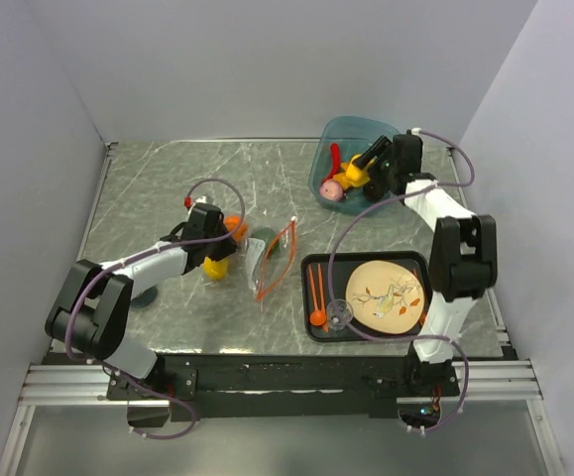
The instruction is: Open the zip-top bag and remove the fake food
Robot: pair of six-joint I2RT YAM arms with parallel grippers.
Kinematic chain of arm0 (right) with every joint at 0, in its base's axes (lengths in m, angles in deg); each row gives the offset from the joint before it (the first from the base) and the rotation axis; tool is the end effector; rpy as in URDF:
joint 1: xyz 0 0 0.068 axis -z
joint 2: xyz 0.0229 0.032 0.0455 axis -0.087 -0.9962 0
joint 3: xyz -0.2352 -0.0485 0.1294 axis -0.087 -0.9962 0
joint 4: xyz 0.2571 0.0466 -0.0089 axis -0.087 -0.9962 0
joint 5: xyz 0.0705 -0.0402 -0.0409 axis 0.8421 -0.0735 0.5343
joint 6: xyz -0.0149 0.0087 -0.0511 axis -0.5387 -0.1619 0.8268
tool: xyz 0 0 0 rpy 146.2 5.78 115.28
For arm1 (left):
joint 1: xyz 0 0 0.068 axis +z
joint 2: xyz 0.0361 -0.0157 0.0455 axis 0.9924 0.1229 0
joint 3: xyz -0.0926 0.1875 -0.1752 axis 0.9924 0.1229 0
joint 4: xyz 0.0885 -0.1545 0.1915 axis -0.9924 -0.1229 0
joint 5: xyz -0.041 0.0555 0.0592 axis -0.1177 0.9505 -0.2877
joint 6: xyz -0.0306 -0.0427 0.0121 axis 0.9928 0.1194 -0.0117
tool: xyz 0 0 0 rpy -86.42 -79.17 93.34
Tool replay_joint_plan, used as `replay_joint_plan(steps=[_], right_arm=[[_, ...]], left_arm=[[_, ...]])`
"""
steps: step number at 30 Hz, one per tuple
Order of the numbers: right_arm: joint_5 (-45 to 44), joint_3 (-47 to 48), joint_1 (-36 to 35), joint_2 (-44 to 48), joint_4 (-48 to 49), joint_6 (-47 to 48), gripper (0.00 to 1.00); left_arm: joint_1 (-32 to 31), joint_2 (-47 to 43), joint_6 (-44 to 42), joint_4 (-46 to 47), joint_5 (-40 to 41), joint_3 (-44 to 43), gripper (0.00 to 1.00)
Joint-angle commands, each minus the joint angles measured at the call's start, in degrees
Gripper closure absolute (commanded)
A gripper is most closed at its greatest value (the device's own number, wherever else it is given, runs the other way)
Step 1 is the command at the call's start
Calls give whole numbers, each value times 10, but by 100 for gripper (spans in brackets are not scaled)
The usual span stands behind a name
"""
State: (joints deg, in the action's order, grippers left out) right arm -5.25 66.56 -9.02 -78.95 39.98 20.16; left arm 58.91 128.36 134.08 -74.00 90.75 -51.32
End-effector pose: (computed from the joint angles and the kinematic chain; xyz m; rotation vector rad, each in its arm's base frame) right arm 0.4404 0.0352 0.2465 0.6172 2.0591 0.5941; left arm 0.2809 -0.1242 0.1835 -0.5575 2.3609 -0.5905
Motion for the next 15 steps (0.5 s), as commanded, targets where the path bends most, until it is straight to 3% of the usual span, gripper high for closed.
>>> replay_joint_plan(steps=[1, 5, 9, 12, 15], right_arm=[[-4, 70, 2, -23, -28, 13, 13], [3, 42, -4, 21, -29, 33, 0], [11, 39, -8, 49, -71, 47, 0], [28, -65, -32, 125, -21, 31, 9], [76, -188, -70, 193, 43, -8, 39]], left_arm=[[-8, -32, -32, -23, -28, -41, 74], [-8, -57, -37, -45, -17, -58, 58], [-8, -57, -42, -55, -16, -86, 55], [-8, -45, -37, -48, -17, -99, 56], [-8, -26, -34, -41, -16, -124, 59]])
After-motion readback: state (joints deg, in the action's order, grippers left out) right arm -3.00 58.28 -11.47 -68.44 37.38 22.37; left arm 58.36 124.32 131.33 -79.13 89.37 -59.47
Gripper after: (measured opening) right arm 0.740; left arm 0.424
